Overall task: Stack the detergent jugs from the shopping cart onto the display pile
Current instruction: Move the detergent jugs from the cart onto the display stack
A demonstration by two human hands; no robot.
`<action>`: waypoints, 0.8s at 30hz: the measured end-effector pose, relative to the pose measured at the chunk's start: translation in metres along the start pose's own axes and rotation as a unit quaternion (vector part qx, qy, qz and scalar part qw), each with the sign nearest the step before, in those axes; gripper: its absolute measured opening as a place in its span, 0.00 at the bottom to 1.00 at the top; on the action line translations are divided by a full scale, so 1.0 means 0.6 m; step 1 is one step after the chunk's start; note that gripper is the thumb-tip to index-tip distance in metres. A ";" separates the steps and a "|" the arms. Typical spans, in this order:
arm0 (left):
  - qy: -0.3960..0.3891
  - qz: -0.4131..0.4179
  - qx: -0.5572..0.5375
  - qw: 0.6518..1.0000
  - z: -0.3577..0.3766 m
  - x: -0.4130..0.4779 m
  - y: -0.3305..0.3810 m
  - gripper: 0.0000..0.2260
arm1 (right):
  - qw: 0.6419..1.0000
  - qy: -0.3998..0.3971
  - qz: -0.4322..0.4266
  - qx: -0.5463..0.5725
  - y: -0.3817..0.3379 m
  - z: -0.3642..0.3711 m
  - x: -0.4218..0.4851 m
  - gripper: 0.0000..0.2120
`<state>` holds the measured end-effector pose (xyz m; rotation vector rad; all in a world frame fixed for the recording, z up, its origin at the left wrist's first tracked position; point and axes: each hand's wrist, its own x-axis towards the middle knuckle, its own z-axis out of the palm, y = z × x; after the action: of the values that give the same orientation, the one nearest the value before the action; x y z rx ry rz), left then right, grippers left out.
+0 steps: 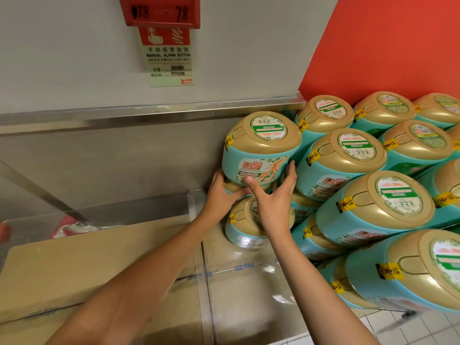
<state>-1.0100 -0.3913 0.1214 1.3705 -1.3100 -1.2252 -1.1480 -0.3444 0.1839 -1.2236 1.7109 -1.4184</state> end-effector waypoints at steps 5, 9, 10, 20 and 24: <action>-0.007 -0.001 0.029 1.000 -0.023 -0.011 -0.010 0.32 | 0.999 -0.032 -0.005 -0.019 -0.003 -0.029 -0.046 0.45; 0.033 0.005 0.027 0.999 -0.050 -0.048 -0.021 0.21 | 0.998 -0.032 -0.030 -0.047 -0.001 -0.061 -0.107 0.31; 0.048 0.010 0.024 0.999 -0.056 -0.062 -0.022 0.18 | 0.998 -0.036 -0.036 -0.049 0.001 -0.068 -0.120 0.29; 0.037 -0.024 0.056 0.997 -0.036 -0.228 -0.027 0.15 | 0.963 -0.107 -0.121 -0.215 0.071 -0.124 -0.165 0.27; 0.087 -0.037 0.021 0.995 -0.007 -0.303 -0.017 0.13 | 0.952 -0.142 -0.153 -0.222 0.089 -0.144 -0.155 0.26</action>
<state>-0.9986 -0.2094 0.1286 1.5330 -1.1783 -1.1051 -1.2011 -0.2238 0.1446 -1.9073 1.7393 -0.9702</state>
